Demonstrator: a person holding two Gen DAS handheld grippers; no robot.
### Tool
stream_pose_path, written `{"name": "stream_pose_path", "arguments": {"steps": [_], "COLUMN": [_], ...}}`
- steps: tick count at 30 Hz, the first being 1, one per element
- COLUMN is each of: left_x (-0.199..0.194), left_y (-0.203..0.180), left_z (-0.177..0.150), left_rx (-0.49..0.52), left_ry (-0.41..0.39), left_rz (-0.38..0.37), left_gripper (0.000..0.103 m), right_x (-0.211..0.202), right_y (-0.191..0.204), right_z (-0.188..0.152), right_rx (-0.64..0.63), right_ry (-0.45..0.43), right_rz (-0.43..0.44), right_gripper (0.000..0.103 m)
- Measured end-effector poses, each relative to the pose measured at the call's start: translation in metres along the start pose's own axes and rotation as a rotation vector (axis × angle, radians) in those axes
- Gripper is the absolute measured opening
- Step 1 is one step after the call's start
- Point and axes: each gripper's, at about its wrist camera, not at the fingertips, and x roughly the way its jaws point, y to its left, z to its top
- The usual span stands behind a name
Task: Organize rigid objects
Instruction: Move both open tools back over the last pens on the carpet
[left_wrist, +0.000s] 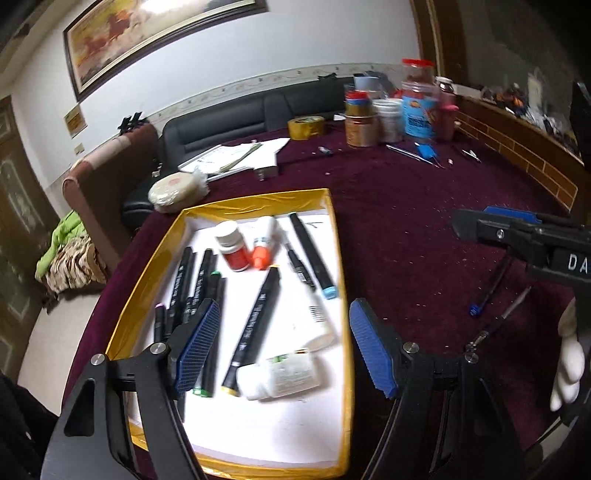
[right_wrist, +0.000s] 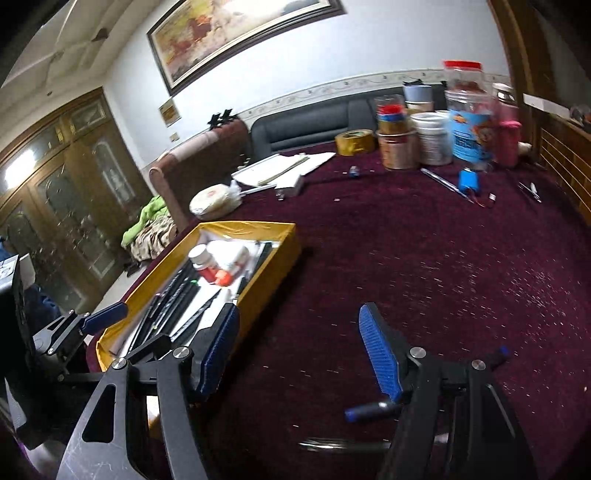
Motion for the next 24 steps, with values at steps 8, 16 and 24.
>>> {"name": "stream_pose_path", "arguments": {"steps": [8,16,24], "left_x": [0.004,0.019,0.049], "left_y": [-0.03,-0.058,-0.126], "left_z": [0.005,0.023,0.053], "left_rx": [0.059,0.021,0.115], "left_ry": [0.026,0.089,0.118], "left_rz": [-0.031,-0.332,-0.467], "left_gripper": [0.073,0.072,0.072], "right_x": [-0.009,-0.021,-0.033], "right_y": [-0.038,-0.123,-0.203], "right_z": [-0.007,0.004,-0.008], "right_rx": [0.07,0.207,0.414], "right_ry": [-0.012,-0.072,-0.129], "right_rz": [-0.018,-0.165,-0.197], "right_gripper": [0.062,0.062,0.062]}}
